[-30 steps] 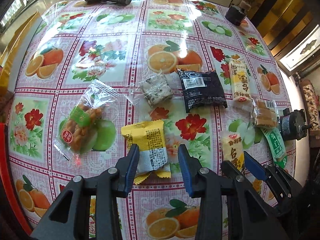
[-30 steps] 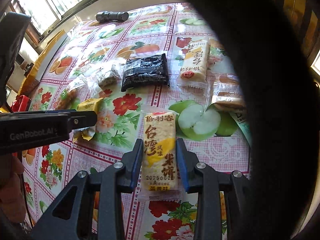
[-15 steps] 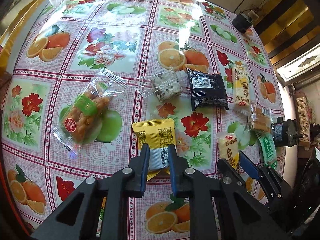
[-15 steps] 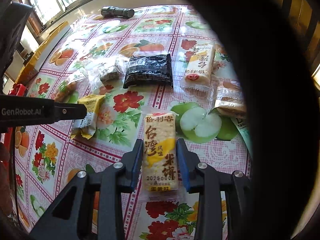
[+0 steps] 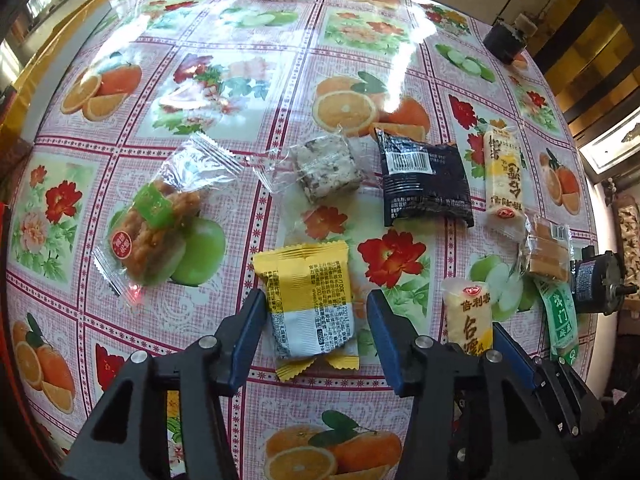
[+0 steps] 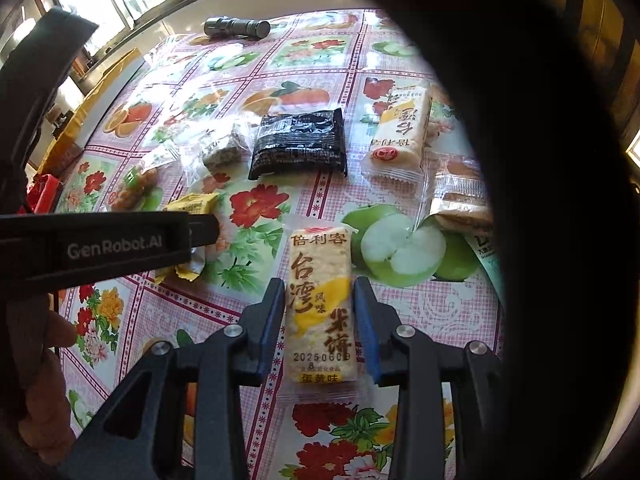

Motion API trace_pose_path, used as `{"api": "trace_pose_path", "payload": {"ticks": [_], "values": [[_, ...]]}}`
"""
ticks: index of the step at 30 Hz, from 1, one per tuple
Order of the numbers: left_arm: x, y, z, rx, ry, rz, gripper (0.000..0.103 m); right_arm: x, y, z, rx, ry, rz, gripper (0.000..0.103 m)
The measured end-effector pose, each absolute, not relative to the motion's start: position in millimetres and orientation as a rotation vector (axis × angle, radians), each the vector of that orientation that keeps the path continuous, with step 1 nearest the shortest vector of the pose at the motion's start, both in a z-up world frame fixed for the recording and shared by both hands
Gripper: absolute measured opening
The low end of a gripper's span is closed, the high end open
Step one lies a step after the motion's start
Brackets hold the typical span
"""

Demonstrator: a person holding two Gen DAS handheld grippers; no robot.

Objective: Organize snacks
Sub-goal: 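Grasp the yellow-printed rice-cracker bar with the right tool while the left grasps a yellow-wrapped cake, then carry the rice-cracker bar and yellow-wrapped cake over to the tray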

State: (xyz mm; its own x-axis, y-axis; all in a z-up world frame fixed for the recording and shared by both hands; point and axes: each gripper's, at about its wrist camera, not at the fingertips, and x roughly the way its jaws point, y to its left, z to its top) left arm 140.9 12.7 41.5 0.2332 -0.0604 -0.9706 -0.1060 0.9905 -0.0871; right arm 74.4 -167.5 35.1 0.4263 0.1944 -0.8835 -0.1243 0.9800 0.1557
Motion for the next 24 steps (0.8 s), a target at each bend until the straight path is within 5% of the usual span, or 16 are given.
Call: {"api": "trace_pose_path", "payload": {"ticks": [5, 24], "values": [[135.6, 23.3, 43.0, -0.200, 1.337, 0.003, 0.040, 69.7, -157.3, 34.6, -0.021, 1.087, 0.178, 0.034], [-4.4, 83.0, 44.4, -0.069, 1.362, -0.212, 0.039, -32.4, -145.3, 38.1, 0.076, 1.095, 0.217, 0.034]]}}
